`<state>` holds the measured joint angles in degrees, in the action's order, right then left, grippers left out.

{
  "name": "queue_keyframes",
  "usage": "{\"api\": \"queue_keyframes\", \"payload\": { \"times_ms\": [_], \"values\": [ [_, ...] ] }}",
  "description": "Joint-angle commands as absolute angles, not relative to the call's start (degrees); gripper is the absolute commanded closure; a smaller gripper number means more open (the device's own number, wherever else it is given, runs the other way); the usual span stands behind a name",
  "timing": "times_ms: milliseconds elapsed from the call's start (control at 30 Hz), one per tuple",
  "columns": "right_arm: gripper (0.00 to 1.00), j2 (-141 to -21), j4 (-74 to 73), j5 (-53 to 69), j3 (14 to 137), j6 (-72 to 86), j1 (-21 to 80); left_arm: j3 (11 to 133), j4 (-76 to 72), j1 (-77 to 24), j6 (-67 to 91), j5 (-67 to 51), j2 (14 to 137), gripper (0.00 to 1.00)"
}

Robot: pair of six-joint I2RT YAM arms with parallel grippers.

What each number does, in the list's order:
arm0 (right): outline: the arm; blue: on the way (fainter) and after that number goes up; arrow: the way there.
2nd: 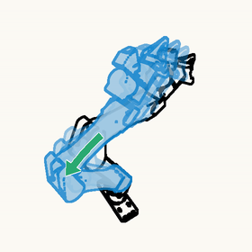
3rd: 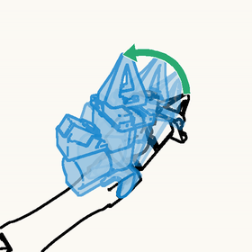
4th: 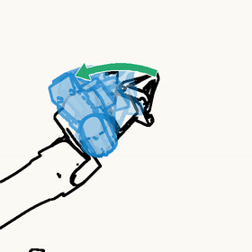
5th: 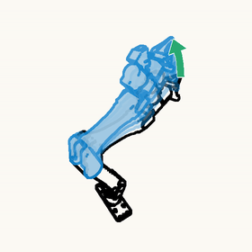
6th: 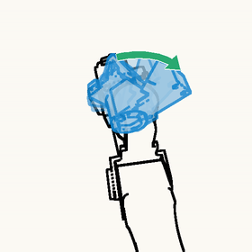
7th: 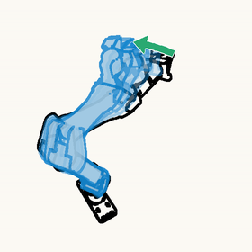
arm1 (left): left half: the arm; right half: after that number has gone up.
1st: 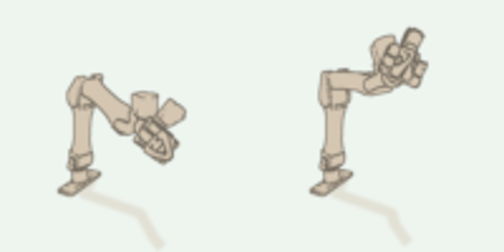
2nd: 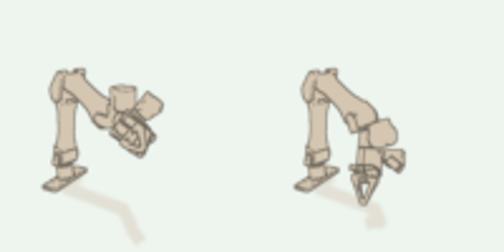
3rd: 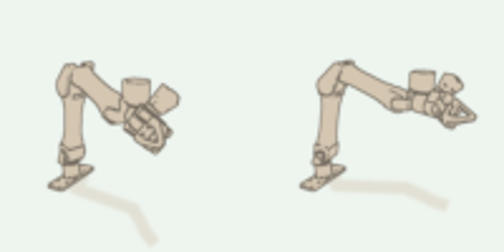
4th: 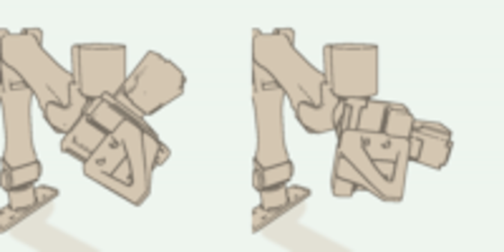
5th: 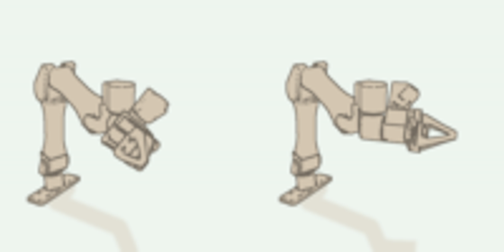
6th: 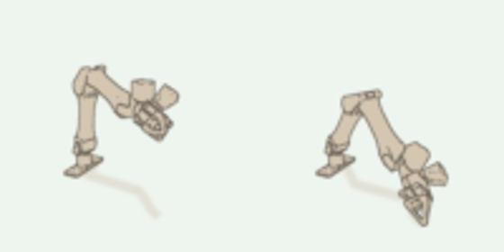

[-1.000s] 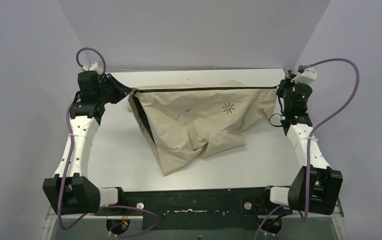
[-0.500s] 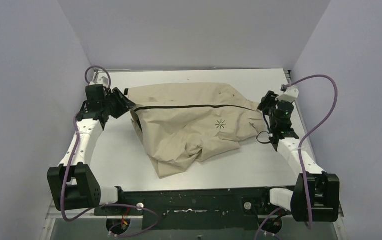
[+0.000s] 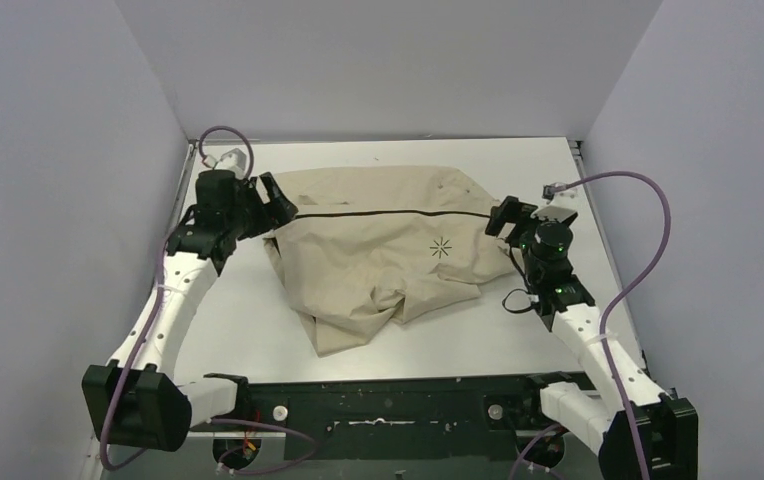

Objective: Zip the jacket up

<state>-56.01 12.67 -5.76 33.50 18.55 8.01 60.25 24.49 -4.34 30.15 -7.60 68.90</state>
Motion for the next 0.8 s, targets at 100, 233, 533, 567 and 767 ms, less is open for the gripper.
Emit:
{"api": "queue_keyframes", "payload": {
  "times_ms": [100,233,533,567,767],
  "values": [
    [0.0,-48.6,5.4,-12.7,31.5,18.5,17.7,62.7,28.7,-16.4,24.1,0.9,66.0,0.18],
    [0.0,-42.3,1.2,-15.3,30.3,17.6,20.3,59.8,28.6,-20.5,22.6,0.5,62.9,0.18],
    [0.0,-32.5,-7.5,-32.2,27.0,27.4,20.6,47.1,19.1,-23.5,16.7,-12.4,46.9,0.12],
    [0.0,-32.1,-6.4,-35.1,25.4,27.7,20.6,44.6,16.1,-23.5,15.8,-13.3,45.3,0.12],
    [0.0,-38.8,9.8,-50.3,16.1,22.3,20.4,25.8,-6.1,-23.4,15.0,-1.2,36.8,0.12]
  ]
}}
